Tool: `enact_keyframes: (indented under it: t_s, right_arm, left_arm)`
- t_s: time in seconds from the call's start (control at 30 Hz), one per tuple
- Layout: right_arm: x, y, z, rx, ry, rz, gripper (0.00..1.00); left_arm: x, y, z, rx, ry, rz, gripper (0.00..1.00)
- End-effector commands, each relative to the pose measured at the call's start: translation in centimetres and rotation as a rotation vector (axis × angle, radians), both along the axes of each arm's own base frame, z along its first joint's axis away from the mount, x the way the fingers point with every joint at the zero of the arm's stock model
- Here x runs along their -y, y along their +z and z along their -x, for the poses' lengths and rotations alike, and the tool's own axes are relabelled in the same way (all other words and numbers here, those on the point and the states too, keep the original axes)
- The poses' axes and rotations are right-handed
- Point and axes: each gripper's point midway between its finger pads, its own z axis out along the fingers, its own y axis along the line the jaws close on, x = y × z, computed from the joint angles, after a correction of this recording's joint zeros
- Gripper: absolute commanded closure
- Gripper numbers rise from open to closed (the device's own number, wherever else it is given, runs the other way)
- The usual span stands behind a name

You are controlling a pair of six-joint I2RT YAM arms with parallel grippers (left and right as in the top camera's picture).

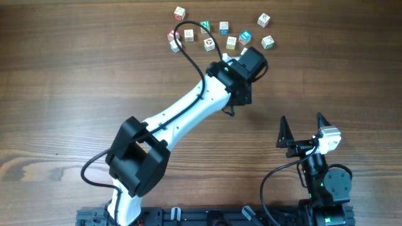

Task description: Form a tower

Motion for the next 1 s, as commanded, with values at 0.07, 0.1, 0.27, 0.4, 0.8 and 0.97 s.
enact_keyframes:
  t_s: [0.07,0.1,0.27,0.4,0.8,0.97]
  right_arm:
    - [-0.1,0.1,0.0,0.006,0.009,0.001,0.00]
    - [-0.1,0.1,0.0,0.006,0.010,0.001,0.00]
    - [-0.1,0.1,0.0,0.007,0.009,0.001,0.00]
    - [-0.1,0.1,0.0,0.007,0.010,0.001,0.01]
    - [-0.1,0.1,0.0,0.007,0.010,0.001,0.00]
    - [-0.1,0.1,0.0,0.007,0.010,0.001,0.00]
  left_arm:
    - [1.7,-1.6,1.1,-0.001,-0.026,-0.008,0.89]
    - [1.7,-2.0,1.2,-0.008,-0.027,-0.015,0.89]
    - [1.3,-4.0,1.6,-0.022,-0.021,-0.026,0.87]
    - [0.4,-4.0,0.6,0.030,0.003,-0.073,0.83]
    - [-1.4,-4.2,-0.8,0.098,0.121,-0.125,0.78]
    - [-3.1,-4.9,-1.6,0.060,0.224,-0.102,0.77]
